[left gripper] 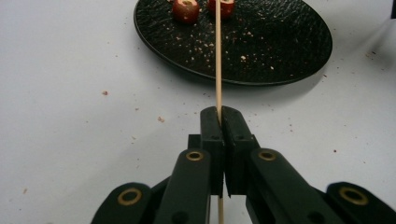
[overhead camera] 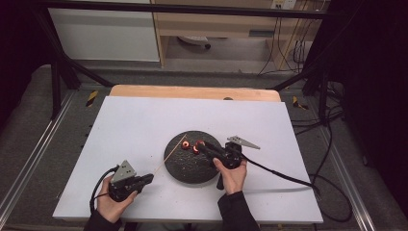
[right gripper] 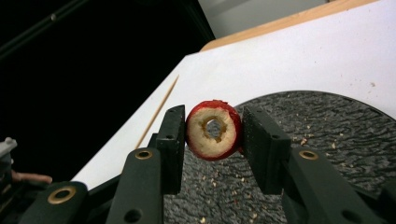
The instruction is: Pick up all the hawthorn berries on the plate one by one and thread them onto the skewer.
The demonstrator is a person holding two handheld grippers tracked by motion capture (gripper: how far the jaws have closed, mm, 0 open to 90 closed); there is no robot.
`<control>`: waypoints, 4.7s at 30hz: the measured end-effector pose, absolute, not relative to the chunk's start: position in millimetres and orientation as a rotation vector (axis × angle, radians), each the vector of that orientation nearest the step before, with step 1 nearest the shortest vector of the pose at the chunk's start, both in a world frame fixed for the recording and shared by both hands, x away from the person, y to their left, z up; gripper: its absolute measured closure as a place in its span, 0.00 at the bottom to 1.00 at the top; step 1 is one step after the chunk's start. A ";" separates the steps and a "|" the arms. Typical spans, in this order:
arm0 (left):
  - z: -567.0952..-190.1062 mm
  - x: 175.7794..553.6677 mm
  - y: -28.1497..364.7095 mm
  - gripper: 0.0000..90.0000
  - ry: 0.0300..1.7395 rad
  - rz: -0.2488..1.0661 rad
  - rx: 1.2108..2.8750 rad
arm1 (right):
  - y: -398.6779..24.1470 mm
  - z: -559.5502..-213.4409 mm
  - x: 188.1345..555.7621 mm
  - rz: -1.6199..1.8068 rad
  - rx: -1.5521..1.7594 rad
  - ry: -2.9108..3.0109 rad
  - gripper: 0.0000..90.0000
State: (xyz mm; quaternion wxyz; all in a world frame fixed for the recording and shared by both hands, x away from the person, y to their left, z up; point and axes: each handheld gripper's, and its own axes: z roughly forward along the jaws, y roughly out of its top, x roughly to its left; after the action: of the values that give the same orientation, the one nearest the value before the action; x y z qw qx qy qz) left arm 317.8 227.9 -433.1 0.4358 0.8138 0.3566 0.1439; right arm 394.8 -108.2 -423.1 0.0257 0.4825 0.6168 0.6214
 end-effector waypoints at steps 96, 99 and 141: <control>-393.4 358.5 122.7 0.98 0.871 0.337 1.902 | -102.5 -421.9 387.5 2.171 1.409 1.528 0.68; -392.3 362.6 117.5 0.98 0.869 0.343 1.910 | -101.8 -423.6 384.8 2.160 1.400 1.552 0.68; -414.6 340.3 208.2 0.98 0.885 0.311 2.012 | -130.0 -410.1 391.9 1.514 1.152 2.185 0.06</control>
State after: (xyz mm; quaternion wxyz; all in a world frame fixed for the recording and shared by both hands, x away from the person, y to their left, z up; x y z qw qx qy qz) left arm 340.3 208.2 -414.6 0.4447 0.8118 0.3571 0.1256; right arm 391.9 -130.0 -410.1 0.1218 0.3947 0.7485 0.5188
